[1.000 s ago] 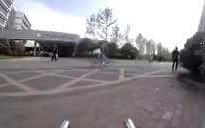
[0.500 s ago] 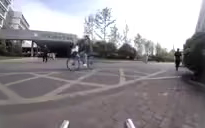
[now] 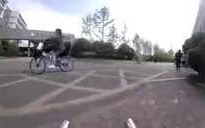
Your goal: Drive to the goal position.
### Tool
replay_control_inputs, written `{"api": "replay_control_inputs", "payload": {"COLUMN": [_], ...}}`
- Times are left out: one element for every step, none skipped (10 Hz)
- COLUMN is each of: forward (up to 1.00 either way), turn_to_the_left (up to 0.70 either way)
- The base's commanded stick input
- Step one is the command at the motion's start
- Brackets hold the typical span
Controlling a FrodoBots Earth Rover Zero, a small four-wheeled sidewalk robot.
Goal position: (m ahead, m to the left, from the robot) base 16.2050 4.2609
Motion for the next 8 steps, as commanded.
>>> {"api": "replay_control_inputs", "payload": {"forward": [0.45,0.45,0.45,0.45,0.45,0.45,0.45,0.45], "turn_to_the_left": [-0.27,-0.27,-0.27,-0.27,-0.27,-0.27,-0.27,-0.27]}}
